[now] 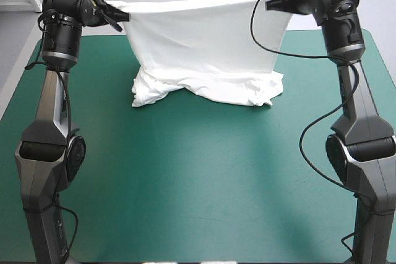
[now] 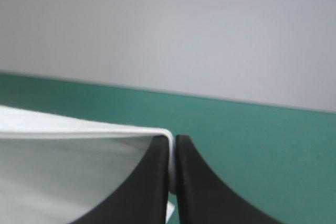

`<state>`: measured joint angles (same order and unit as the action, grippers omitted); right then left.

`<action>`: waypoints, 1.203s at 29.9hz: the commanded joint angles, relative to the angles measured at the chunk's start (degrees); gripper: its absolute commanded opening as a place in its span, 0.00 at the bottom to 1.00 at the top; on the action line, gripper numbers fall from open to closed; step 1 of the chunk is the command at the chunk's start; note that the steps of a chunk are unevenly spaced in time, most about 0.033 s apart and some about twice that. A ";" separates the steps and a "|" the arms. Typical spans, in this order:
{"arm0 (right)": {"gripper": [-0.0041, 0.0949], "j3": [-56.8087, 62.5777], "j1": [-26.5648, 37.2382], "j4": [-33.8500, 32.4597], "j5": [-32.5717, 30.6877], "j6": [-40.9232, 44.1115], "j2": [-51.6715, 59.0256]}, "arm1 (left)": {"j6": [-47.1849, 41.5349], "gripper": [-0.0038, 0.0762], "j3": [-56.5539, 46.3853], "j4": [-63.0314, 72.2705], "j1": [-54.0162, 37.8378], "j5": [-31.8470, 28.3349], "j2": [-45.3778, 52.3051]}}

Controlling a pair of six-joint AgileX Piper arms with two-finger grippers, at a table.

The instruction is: Fold the cloth

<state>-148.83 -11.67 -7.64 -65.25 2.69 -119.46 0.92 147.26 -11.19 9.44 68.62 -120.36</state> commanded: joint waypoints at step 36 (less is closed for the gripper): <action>0.03 103.75 -6.62 19.31 -2.59 -3.63 68.64 | -3.48 0.07 -102.29 20.60 -1.48 5.17 72.66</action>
<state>-44.80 -17.03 11.26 -68.62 -2.02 -52.73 -1.79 46.03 6.45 8.12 71.29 -48.50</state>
